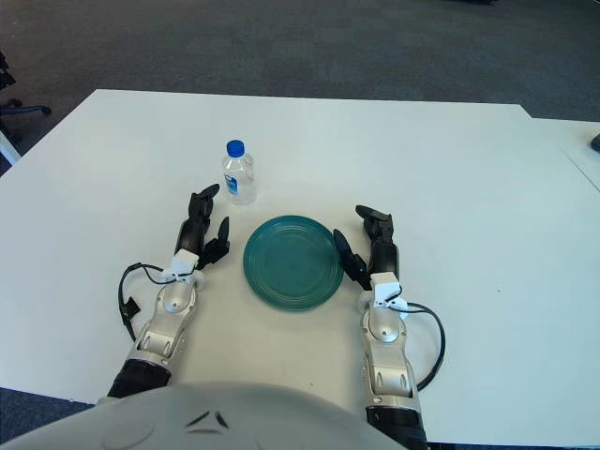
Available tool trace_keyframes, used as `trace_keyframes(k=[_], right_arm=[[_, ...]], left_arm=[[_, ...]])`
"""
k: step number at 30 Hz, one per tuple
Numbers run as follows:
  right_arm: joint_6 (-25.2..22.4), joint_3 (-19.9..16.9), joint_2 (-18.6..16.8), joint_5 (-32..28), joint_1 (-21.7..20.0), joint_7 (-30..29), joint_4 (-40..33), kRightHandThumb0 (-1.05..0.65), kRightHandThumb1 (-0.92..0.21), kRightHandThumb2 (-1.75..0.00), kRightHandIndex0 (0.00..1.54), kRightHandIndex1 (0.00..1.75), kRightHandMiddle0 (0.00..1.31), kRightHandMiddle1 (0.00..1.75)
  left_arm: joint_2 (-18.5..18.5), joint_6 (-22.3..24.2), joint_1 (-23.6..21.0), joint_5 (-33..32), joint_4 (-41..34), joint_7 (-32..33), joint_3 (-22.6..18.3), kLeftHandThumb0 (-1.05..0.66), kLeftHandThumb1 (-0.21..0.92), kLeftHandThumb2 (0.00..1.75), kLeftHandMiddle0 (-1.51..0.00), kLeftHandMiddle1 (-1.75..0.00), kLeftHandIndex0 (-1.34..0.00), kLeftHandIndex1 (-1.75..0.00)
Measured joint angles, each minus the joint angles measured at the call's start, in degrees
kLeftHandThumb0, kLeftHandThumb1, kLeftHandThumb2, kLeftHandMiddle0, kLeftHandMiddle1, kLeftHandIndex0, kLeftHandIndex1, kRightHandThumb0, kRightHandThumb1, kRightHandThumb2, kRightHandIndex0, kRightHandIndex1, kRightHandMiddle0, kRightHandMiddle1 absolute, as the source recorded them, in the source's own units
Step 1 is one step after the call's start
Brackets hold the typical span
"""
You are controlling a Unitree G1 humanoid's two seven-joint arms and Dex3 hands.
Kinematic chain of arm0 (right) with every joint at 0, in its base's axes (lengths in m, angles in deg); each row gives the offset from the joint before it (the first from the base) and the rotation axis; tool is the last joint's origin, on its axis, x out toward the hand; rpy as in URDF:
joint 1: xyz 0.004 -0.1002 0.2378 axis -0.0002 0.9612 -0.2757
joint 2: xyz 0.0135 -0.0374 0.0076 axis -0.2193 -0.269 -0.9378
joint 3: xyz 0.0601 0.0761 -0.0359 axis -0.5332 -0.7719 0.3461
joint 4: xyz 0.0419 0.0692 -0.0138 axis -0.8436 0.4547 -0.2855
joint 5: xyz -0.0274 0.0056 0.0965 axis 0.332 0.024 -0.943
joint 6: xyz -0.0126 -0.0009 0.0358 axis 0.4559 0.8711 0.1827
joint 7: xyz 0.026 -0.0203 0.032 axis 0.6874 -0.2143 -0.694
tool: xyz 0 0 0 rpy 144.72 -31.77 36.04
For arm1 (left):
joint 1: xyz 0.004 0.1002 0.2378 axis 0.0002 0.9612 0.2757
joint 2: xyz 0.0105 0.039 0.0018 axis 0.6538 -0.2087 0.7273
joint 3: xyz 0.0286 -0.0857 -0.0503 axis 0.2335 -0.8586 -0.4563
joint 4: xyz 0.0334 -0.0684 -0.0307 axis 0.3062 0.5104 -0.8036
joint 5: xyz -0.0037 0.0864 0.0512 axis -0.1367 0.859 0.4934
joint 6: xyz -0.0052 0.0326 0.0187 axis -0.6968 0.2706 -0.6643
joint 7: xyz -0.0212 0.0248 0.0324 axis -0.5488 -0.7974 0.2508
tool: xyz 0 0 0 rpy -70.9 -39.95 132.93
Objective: Put the bottle into the plate.
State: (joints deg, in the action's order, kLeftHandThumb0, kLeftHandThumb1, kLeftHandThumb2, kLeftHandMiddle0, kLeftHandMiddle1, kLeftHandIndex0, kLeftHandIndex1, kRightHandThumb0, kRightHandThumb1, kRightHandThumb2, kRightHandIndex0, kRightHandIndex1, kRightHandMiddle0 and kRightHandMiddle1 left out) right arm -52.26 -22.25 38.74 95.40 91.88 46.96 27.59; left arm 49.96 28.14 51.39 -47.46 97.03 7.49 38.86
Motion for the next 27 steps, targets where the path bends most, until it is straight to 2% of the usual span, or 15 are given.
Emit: trace_keyframes(k=[8,13,16,22,27], right_arm=[[0.3,-0.3,-0.5,-0.2,0.1,-0.3,0.0,-0.6,-0.82,-0.45,0.35,0.54,0.04,1.08],[0.8,-0.4,-1.2,-0.3,0.0,-0.9,0.3,-0.6,-0.82,-0.46,0.33,0.53,0.03,1.08],[0.8,-0.3,-1.5,-0.3,0.0,-0.9,0.3,-0.6,-0.83,-0.47,0.32,0.53,0.03,1.08],[1.2,-0.3,-1.6,-0.3,0.1,-0.8,0.5,-0.6,-0.83,-0.48,0.32,0.53,0.02,1.08],[1.4,-0.3,-1.6,-0.3,0.1,-0.8,0.6,-0.6,-0.83,-0.48,0.32,0.52,0.01,1.07]], left_arm=[[0.0,4.7,-2.9,0.8,0.5,1.1,0.6,-1.04,0.92,0.41,-0.03,0.0,0.0,-0.27],[0.0,8.9,-6.4,0.8,1.8,0.9,0.7,-1.04,0.92,0.33,0.0,0.0,0.0,-0.12],[0.1,9.9,-8.5,0.8,3.1,0.6,0.8,-1.03,0.92,0.29,0.0,0.0,0.0,-0.07],[0.3,10.8,-12.1,0.9,5.7,0.2,1.4,-1.03,0.92,0.22,0.0,0.0,0.0,-0.01],[0.4,13.3,-14.7,3.2,7.0,0.4,2.8,-1.05,0.92,0.21,0.0,0.0,0.0,0.0]])
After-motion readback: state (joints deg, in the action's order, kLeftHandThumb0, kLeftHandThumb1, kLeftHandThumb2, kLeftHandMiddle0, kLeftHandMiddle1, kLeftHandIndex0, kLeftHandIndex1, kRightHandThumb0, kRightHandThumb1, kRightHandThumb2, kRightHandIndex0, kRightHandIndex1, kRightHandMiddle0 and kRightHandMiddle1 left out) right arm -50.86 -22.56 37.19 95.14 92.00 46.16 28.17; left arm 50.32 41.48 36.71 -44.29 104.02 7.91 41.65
